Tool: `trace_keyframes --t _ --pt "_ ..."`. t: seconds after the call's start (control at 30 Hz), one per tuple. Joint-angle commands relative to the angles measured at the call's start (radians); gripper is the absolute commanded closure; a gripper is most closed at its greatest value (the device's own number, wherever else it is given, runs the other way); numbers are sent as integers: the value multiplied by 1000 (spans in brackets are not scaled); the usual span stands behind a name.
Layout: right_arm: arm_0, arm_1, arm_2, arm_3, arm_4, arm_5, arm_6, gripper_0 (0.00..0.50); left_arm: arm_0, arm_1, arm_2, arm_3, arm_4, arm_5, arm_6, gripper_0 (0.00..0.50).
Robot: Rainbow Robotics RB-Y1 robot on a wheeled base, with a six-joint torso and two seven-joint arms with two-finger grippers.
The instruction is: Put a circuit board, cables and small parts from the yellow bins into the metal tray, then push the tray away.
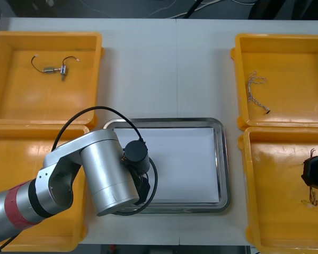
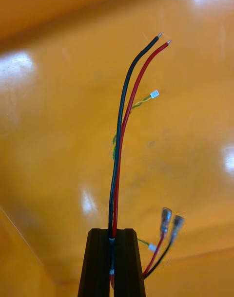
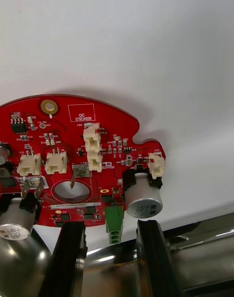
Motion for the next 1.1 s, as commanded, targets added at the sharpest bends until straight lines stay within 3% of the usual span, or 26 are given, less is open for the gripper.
trace_keyframes --t 0.03,0.07,0.1,0.23,0.47,0.67,0.8,1.1 --pt "-54 -35 -65 -65 -22 72 100 500 -26 -25 -22 -7 -12 -9 -74 116" --pt "-56 -35 -67 -66 -24 75 107 500 -26 -25 -22 -7 -12 -11 -74 104" --pt "-68 -38 -78 -74 -31 91 140 500 -26 -25 -18 -15 -21 -9 -74 56" --pt "-99 -42 -105 -80 -70 91 205 500 -21 -26 15 -38 -17 5 -83 0" --pt "-137 -58 -150 -81 -172 91 326 500 -21 -31 109 -119 25 88 -95 0" --pt "-158 -111 -150 -88 -244 91 439 500 -21 -28 221 -247 95 181 -92 0" --pt "-166 -154 -139 -117 -292 91 512 500 -21 -14 322 -328 151 188 -89 0" --pt "-234 -185 -70 -184 -338 91 651 500 -17 104 620 -397 335 188 -140 0"
